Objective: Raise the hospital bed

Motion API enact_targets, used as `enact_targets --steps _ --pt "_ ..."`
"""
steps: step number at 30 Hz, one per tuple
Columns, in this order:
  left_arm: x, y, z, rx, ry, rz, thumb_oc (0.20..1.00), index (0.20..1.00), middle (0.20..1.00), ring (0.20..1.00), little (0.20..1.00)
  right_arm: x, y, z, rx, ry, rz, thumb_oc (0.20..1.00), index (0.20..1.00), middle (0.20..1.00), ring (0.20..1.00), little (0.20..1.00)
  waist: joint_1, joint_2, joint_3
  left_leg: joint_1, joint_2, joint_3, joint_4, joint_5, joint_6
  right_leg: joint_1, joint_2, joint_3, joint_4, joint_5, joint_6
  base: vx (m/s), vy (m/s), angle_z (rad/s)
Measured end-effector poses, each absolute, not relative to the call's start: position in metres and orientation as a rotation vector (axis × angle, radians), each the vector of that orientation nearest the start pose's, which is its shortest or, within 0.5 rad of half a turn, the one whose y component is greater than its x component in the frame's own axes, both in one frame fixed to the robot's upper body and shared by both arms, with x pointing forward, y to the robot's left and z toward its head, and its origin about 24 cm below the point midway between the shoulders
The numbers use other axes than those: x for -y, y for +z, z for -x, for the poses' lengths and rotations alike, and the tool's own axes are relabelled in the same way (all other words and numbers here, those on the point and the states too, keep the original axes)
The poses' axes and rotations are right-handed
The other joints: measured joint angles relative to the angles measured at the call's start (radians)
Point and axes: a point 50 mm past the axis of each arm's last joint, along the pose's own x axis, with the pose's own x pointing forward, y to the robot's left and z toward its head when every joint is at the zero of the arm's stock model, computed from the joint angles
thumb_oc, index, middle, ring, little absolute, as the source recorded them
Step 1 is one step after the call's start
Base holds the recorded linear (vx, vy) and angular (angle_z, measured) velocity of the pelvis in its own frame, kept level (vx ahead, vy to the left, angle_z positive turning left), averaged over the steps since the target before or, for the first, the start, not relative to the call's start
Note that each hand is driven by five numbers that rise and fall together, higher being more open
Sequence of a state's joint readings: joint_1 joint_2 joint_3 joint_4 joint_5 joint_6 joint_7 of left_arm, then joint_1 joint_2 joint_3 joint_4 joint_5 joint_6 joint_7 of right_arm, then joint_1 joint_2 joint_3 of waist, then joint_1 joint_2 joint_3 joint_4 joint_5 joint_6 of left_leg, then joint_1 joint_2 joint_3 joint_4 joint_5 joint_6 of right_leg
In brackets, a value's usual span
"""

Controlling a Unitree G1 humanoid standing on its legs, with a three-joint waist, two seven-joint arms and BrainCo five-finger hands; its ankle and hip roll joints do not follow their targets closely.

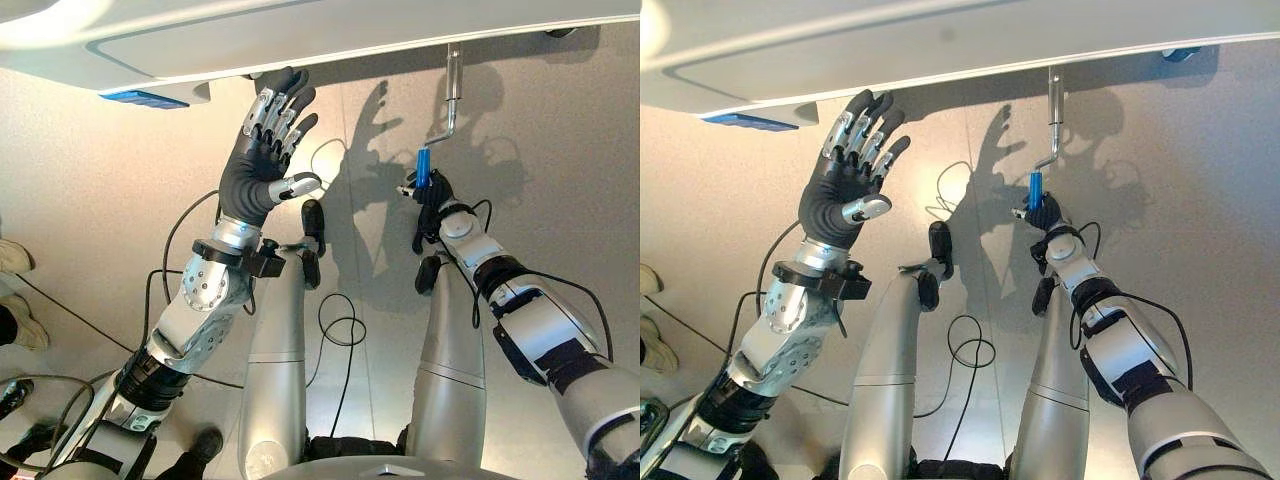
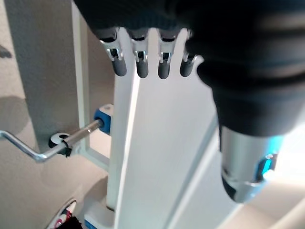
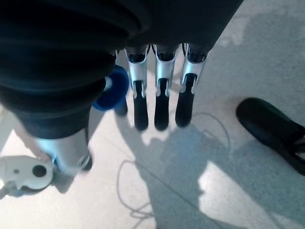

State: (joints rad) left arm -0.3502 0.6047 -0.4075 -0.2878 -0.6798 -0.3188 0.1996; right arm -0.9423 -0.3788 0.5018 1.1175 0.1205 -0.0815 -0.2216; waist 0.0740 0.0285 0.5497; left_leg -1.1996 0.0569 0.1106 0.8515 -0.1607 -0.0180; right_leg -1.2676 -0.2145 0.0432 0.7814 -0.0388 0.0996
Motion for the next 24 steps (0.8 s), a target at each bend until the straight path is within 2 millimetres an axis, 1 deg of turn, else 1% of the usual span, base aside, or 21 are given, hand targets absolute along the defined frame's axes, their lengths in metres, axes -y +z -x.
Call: enact_targets --steps 1,3,4,5,6,7,8,9,10,11,12,13,14,15,16,17,19,20,22,24 --pt "-0.136 0.182 -0.267 0.559 -0.376 0.195 1.0 1.0 1.0 1.0 1.0 0.182 0.1 -0.398 -0.077 -0.06 0.642 1.0 1.0 1.0 1.0 1.0 0.0 0.0 0.0 0.0 0.001 0.0 0.0 0.0 0.0 0.0 0.0 0.0 0.0 0.0 0.0 0.0 0.0 0.0" --pt "-0.147 0.162 -0.275 0.488 -0.299 0.121 1.0 1.0 1.0 1.0 1.0 0.184 0.099 -0.397 -0.079 -0.076 0.62 1.0 1.0 1.0 1.0 1.0 -0.001 0.003 0.0 0.001 0.001 0.0 0.001 0.0 -0.001 0.0 0.001 0.0 0.001 0.0 -0.001 0.0 0.0 0.0" --pt "-0.158 0.146 -0.279 0.433 -0.234 0.067 1.0 1.0 1.0 1.0 1.0 0.186 0.098 -0.396 -0.076 -0.09 0.606 1.0 1.0 1.0 1.0 1.0 -0.002 0.004 0.0 0.001 0.002 0.0 0.003 -0.001 -0.001 0.001 0.002 0.0 0.001 0.0 -0.001 0.0 0.0 0.0" --pt "-0.167 0.131 -0.281 0.382 -0.184 0.027 1.0 1.0 1.0 1.0 1.0 0.188 0.094 -0.394 -0.084 -0.097 0.595 1.0 1.0 1.0 1.0 1.0 -0.002 0.004 0.0 0.002 0.002 0.0 0.003 -0.001 -0.001 0.002 0.002 0.0 0.001 0.0 -0.001 -0.04 0.005 -0.01" --pt "-0.185 0.104 -0.287 0.28 -0.1 -0.062 1.0 1.0 1.0 1.0 1.0 0.191 0.094 -0.393 -0.08 -0.115 0.561 1.0 1.0 1.0 1.0 1.0 -0.001 0.005 0.0 0.009 0.003 0.0 0.002 -0.001 -0.002 0.009 0.003 -0.001 0.0 0.0 -0.001 0.0 0.0 0.0" --pt "-0.194 0.09 -0.288 0.216 -0.057 -0.083 1.0 1.0 1.0 1.0 1.0 0.193 0.089 -0.391 -0.091 -0.121 0.551 1.0 1.0 1.0 1.0 1.0 -0.003 0.005 0.0 0.012 0.003 0.0 0.0 -0.001 -0.002 0.012 0.003 -0.001 -0.001 0.0 -0.001 -0.05 0.005 -0.01" --pt "-0.211 0.061 -0.288 0.102 0.03 -0.124 1.0 1.0 1.0 1.0 1.0 0.197 0.086 -0.389 -0.098 -0.137 0.521 1.0 1.0 1.0 1.0 1.0 -0.002 0.005 0.0 0.024 0.004 0.001 -0.003 -0.001 -0.002 0.024 0.003 -0.001 -0.004 0.0 -0.001 0.0 0.0 0.0" --pt "-0.218 0.049 -0.285 0.05 0.058 -0.145 1.0 1.0 1.0 1.0 1.0 0.2 0.08 -0.386 -0.116 -0.142 0.507 1.0 1.0 1.0 1.0 1.0 -0.002 0.005 0.0 0.029 0.004 0.001 -0.005 -0.001 -0.001 0.03 0.003 -0.002 -0.008 0.0 -0.001 -0.05 0.004 -0.02" --pt "-0.226 0.027 -0.282 -0.04 0.093 -0.191 1.0 1.0 1.0 1.0 1.0 0.204 0.077 -0.384 -0.126 -0.164 0.46 1.0 1.0 1.0 1.0 1.0 -0.001 0.005 0.0 0.045 0.005 0.002 -0.016 0.002 -0.001 0.047 0.004 -0.004 -0.023 0.002 0.002 -0.05 0.006 -0.01" --pt "-0.229 0.013 -0.276 -0.1 0.111 -0.196 1.0 1.0 1.0 1.0 1.0 0.208 0.072 -0.381 -0.143 -0.176 0.449 1.0 1.0 1.0 1.0 1.0 -0.004 0.005 0.0 0.06 0.003 0.002 -0.03 0.007 0.0 0.065 0.003 -0.006 -0.04 0.007 0.004 -0.07 0.008 -0.02" --pt "-0.228 0.008 -0.273 -0.115 0.113 -0.193 1.0 1.0 1.0 1.0 1.0 0.212 0.066 -0.378 -0.161 -0.184 0.445 1.0 1.0 1.0 1.0 1.0 -0.003 0.005 0.0 0.071 0.003 0.003 -0.04 0.011 0.001 0.075 0.002 -0.008 -0.052 0.012 0.004 -0.07 0.006 -0.01" --pt "-0.227 -0.005 -0.272 -0.154 0.125 -0.206 1.0 1.0 1.0 1.0 1.0 0.218 0.059 -0.374 -0.185 -0.208 0.41 1.0 1.0 1.0 1.0 1.0 -0.003 0.005 0.0 0.097 0.001 0.008 -0.069 0.02 0.002 0.102 0.002 -0.009 -0.084 0.023 0.005 -0.03 -0.002 -0.04" --pt "-0.225 -0.013 -0.27 -0.19 0.131 -0.206 1.0 1.0 1.0 1.0 1.0 0.219 0.06 -0.374 -0.186 -0.216 0.391 1.0 1.0 1.0 1.0 1.0 -0.002 0.005 -0.001 0.115 0.0 0.011 -0.087 0.024 0.005 0.122 0.001 -0.011 -0.105 0.031 0.007 -0.05 -0.027 -0.06" --pt "-0.223 -0.021 -0.267 -0.22 0.13 -0.212 1.0 1.0 1.0 1.0 1.0 0.221 0.054 -0.37 -0.2 -0.22 0.388 1.0 1.0 1.0 1.0 1.0 -0.007 0.006 -0.001 0.132 -0.001 0.011 -0.1 0.027 0.005 0.141 0.001 -0.014 -0.124 0.038 0.007 -0.04 -0.035 -0.08" --pt "-0.218 -0.036 -0.262 -0.276 0.123 -0.222 1.0 1.0 1.0 1.0 1.0 0.229 0.044 -0.363 -0.231 -0.246 0.373 1.0 1.0 1.0 1.0 1.0 -0.009 0.006 -0.001 0.167 0.0 0.012 -0.121 0.032 0.004 0.182 0.0 -0.023 -0.154 0.049 0.007 -0.05 -0.047 -0.06" --pt "-0.215 -0.044 -0.259 -0.313 0.132 -0.214 1.0 1.0 1.0 1.0 1.0 0.233 0.039 -0.36 -0.248 -0.26 0.36 1.0 1.0 1.0 1.0 1.0 -0.009 0.006 -0.001 0.193 0.0 0.013 -0.135 0.034 0.006 0.208 0.0 -0.027 -0.169 0.051 0.008 0.0 0.0 0.0" --pt "-0.214 -0.062 -0.253 -0.4 0.152 -0.216 1.0 1.0 1.0 1.0 1.0 0.248 0.017 -0.344 -0.336 -0.308 0.353 1.0 1.0 1.0 1.0 1.0 -0.006 0.006 -0.004 0.265 -0.003 0.01 -0.177 0.042 0.006 0.282 -0.002 -0.04 -0.206 0.052 0.009 -0.05 -0.045 0.05" --pt "-0.216 -0.066 -0.249 -0.423 0.156 -0.222 1.0 1.0 1.0 1.0 1.0 0.253 0.006 -0.335 -0.378 -0.322 0.357 1.0 1.0 1.0 1.0 1.0 -0.011 0.006 -0.005 0.287 -0.006 0.006 -0.193 0.045 0.004 0.306 -0.003 -0.046 -0.217 0.052 0.008 -0.08 -0.048 0.06" --pt "-0.22 -0.073 -0.245 -0.468 0.155 -0.251 1.0 1.0 1.0 1.0 1.0 0.263 -0.007 -0.322 -0.425 -0.351 0.349 1.0 1.0 1.0 1.0 1.0 -0.012 0.006 -0.005 0.347 -0.009 0.003 -0.233 0.063 0.0 0.367 -0.003 -0.057 -0.25 0.069 0.006 -0.03 -0.055 0.07" --pt "-0.225 -0.08 -0.238 -0.513 0.161 -0.269 1.0 1.0 1.0 1.0 1.0 0.269 -0.017 -0.311 -0.465 -0.368 0.352 1.0 1.0 1.0 1.0 1.0 -0.021 0.005 -0.008 0.406 -0.007 -0.005 -0.264 0.063 -0.004 0.43 -0.001 -0.071 -0.278 0.063 -0.003 0.02 -0.068 0.06"
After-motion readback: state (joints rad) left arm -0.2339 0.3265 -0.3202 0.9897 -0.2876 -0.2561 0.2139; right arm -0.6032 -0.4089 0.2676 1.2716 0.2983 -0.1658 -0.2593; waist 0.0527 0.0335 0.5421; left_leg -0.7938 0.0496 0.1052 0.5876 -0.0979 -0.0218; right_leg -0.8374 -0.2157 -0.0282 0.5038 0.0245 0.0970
